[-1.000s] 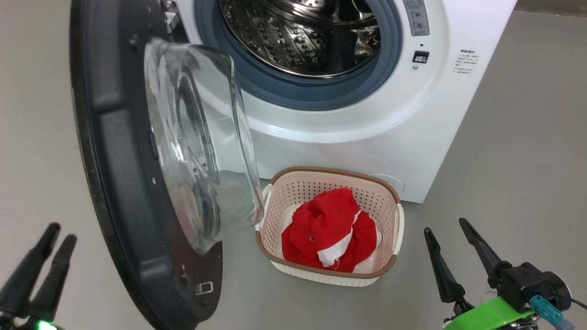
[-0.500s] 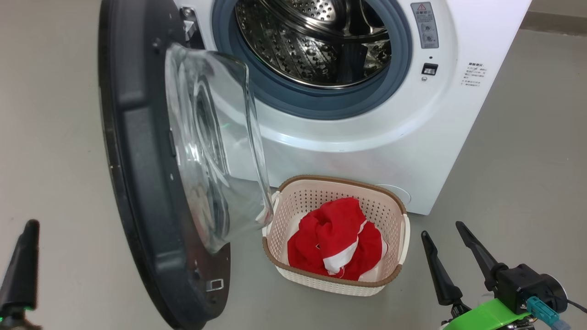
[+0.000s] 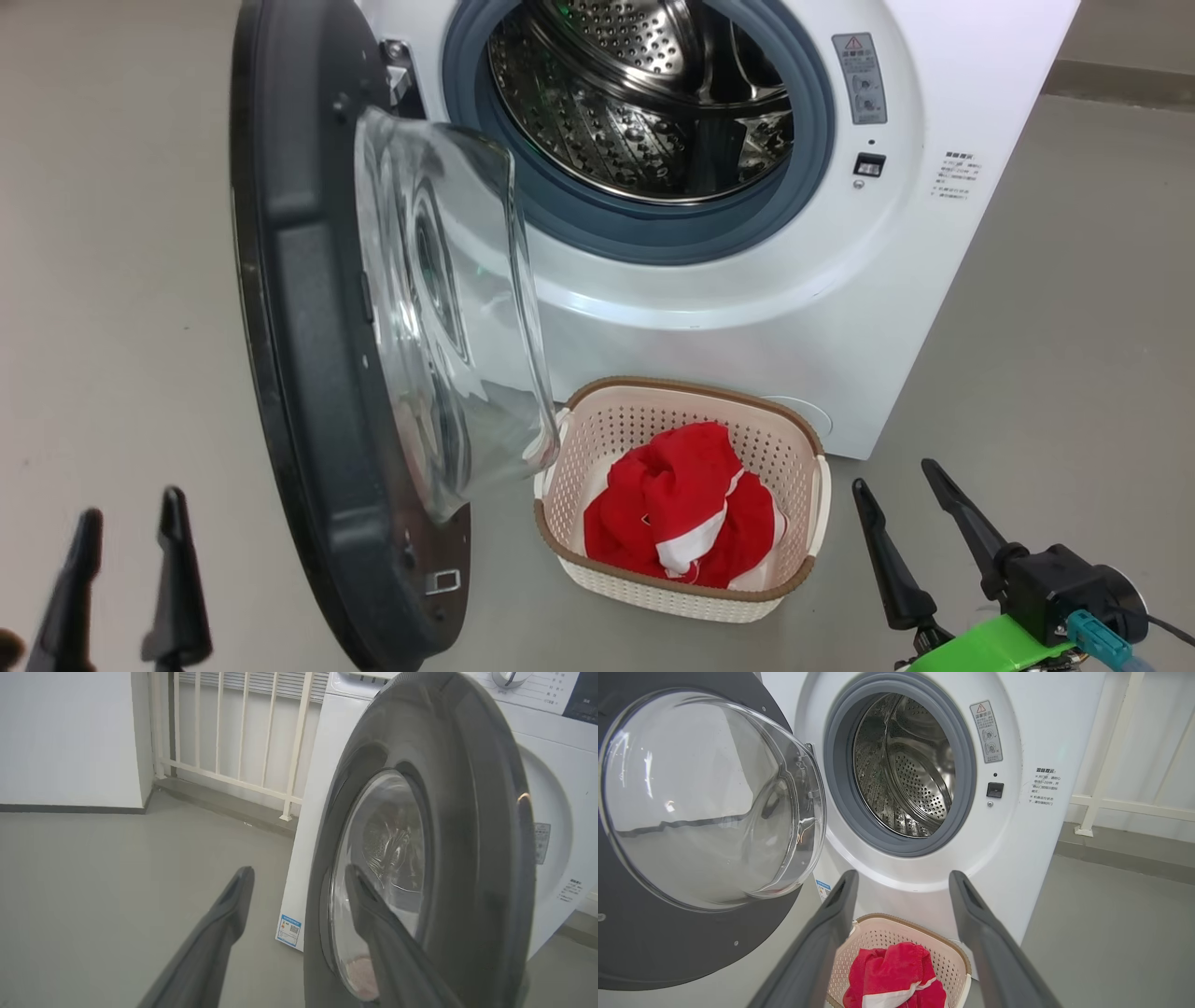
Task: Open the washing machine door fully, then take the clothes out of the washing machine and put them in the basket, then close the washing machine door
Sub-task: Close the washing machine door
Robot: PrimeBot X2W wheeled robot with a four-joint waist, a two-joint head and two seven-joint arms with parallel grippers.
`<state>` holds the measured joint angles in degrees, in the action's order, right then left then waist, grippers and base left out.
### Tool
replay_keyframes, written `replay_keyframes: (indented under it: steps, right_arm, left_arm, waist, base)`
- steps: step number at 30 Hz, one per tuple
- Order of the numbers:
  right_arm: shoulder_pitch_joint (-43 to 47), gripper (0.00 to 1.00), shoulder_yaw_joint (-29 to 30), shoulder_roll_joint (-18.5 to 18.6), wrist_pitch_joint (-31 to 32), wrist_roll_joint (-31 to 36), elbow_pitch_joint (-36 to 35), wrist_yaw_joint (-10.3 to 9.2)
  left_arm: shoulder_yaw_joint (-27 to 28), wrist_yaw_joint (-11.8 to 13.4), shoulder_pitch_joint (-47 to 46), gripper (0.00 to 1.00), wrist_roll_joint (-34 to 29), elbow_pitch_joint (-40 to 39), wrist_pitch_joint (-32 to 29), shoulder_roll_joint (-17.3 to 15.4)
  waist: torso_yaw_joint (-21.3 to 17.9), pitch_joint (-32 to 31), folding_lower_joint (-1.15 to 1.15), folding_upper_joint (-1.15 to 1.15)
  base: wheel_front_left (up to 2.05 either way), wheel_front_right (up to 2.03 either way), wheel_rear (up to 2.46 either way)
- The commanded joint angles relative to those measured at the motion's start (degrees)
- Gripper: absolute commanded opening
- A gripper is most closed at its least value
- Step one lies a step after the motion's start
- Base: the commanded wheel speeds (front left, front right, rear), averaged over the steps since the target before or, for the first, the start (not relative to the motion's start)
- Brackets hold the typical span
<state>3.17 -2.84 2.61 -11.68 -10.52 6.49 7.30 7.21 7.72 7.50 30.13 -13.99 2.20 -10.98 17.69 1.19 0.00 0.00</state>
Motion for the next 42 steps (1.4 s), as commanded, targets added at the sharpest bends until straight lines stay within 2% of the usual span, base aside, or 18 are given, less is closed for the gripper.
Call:
replay_keyframes:
  steps: [1, 7, 15, 42]
  right_arm:
    - [-0.79, 1.0, -1.56, 0.27, -0.71, -0.23, -1.11, 0.19]
    - [-0.17, 1.0, -1.61, 0.27, -0.73, -0.11, -0.74, 0.19]
    - [0.73, 1.0, -1.83, 0.27, -0.7, -0.5, -0.3, 0.19]
    - [0.85, 1.0, -1.83, 0.27, -0.82, -0.54, 0.37, 0.19]
  left_arm:
    - [1.37, 1.41, -0.18, 1.0, -3.06, -0.79, 0.72, -1.61]
    - [0.12, 3.45, 1.59, 1.0, -7.29, 0.51, 1.35, -2.01]
    - [-0.66, 5.04, 3.16, 1.0, -9.6, 1.48, 1.81, -1.99]
    - [-1.86, 7.1, 4.09, 1.0, -10.83, 0.15, 1.56, -1.96]
  waist:
    - [-0.04, -0.25, 0.0, 0.0]
    - [-0.03, -0.76, 0.0, 0.0]
    - [-0.14, -1.66, 0.0, 0.0]
    - [-0.34, -2.01, 0.0, 0.0]
  base:
    - [0.0, 0.0, 0.0]
    - [0.0, 0.0, 0.0]
    - [0.0, 0.0, 0.0]
    - [0.0, 0.0, 0.0]
